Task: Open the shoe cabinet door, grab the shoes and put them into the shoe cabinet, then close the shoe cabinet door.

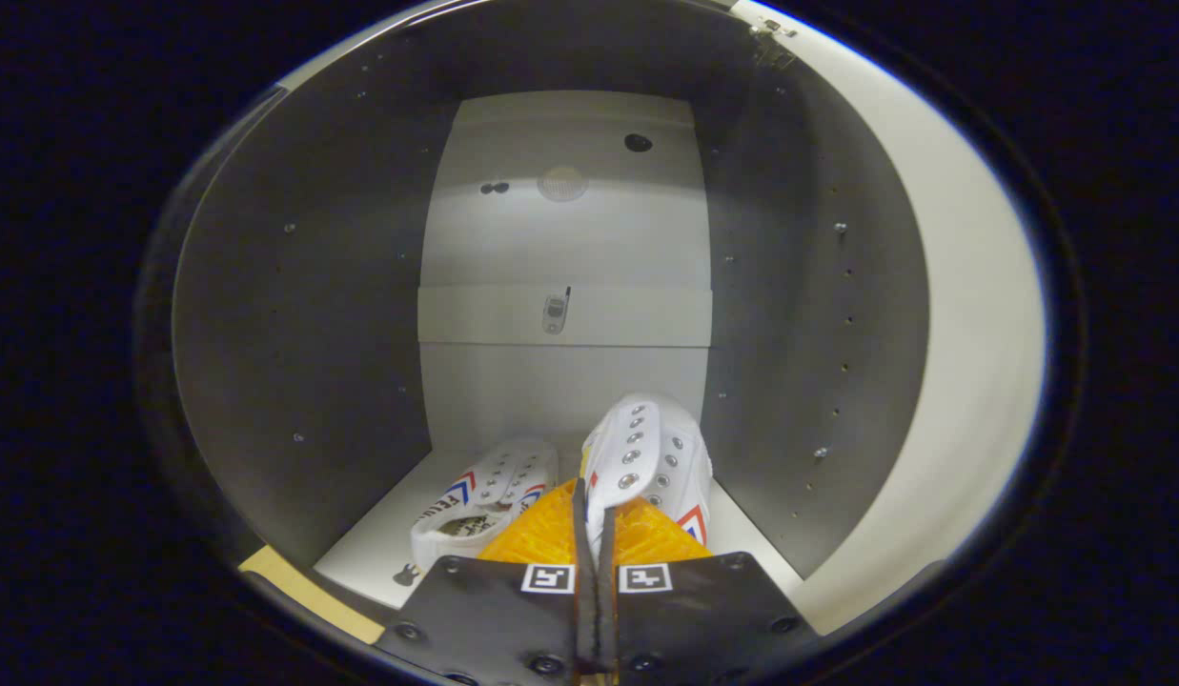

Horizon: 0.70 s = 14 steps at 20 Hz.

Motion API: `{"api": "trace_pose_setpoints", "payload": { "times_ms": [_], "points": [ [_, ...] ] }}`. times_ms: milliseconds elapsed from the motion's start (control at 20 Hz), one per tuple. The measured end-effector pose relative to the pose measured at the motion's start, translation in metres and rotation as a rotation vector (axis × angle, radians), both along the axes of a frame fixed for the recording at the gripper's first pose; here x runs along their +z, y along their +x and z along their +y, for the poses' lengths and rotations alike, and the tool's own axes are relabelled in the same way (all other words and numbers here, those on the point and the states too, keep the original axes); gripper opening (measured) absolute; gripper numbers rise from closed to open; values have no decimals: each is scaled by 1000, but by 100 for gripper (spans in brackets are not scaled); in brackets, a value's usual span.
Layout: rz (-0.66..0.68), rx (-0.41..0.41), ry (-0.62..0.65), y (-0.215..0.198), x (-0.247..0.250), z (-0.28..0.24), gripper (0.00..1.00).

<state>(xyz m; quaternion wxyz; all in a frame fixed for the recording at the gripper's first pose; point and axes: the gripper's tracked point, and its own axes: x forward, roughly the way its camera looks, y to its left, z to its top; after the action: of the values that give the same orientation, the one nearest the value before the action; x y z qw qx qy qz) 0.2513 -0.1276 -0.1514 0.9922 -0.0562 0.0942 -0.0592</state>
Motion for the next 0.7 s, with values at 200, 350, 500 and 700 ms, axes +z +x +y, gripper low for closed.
{"api": "trace_pose_setpoints", "payload": {
  "times_ms": [200,350,500,700],
  "points": [
    [65,13,-16,33,-18,0,3],
    [116,24,-61,56,-33,5,3],
    [160,25,-91,62,-45,6,2],
    [192,26,-110,67,-53,4,3]
  ]
}}
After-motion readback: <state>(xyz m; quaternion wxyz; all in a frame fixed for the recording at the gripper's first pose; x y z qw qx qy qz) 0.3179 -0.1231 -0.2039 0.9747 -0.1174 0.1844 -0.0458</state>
